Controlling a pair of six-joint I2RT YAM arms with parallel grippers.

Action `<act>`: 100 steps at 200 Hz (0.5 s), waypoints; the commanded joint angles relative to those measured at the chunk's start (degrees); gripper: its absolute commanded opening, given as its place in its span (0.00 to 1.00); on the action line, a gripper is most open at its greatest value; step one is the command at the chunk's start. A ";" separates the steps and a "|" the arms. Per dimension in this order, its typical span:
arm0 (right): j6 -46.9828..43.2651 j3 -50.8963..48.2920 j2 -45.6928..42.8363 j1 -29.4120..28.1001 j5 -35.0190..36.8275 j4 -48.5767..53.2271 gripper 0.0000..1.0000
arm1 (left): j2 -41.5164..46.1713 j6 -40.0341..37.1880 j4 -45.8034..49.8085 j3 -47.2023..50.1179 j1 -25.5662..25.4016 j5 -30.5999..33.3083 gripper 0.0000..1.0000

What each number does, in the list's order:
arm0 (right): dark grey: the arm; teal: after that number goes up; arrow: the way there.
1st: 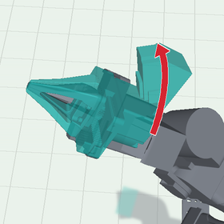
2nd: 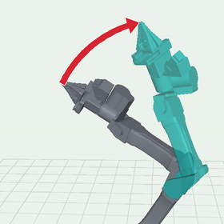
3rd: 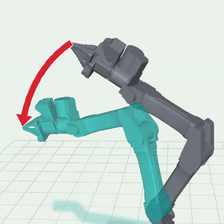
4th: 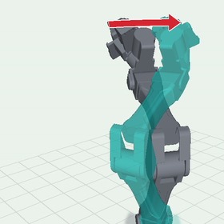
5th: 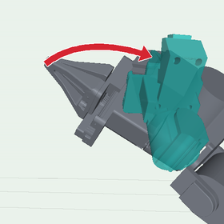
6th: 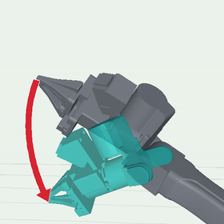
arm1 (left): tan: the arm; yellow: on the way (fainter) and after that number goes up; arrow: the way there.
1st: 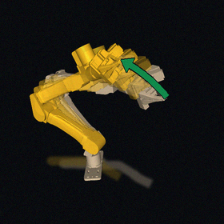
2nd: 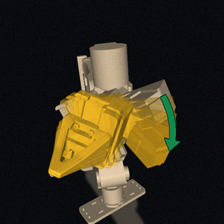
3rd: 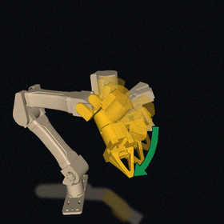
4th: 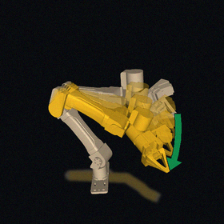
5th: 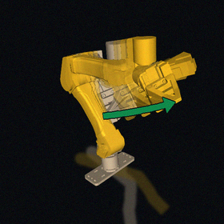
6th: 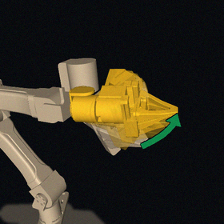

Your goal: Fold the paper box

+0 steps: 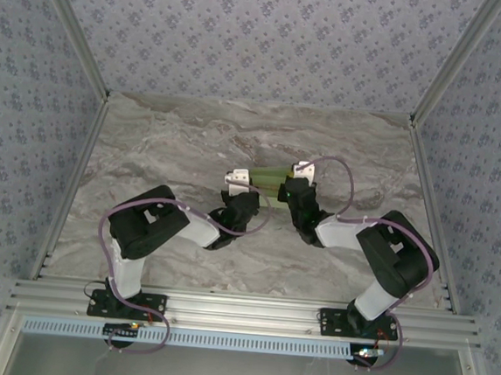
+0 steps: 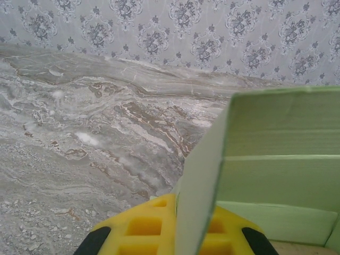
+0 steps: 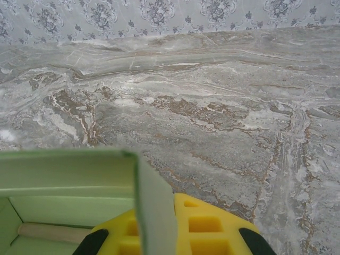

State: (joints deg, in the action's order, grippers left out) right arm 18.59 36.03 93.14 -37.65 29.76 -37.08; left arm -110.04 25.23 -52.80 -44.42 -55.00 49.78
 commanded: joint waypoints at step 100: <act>-0.61 -3.39 -0.72 -2.69 5.70 2.50 0.07 | 2.61 -1.59 2.16 5.88 -1.77 3.39 0.02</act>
State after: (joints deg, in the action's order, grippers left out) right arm 18.94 34.54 92.14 -40.18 32.40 -36.93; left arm -108.01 24.40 -54.24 -40.93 -56.45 50.98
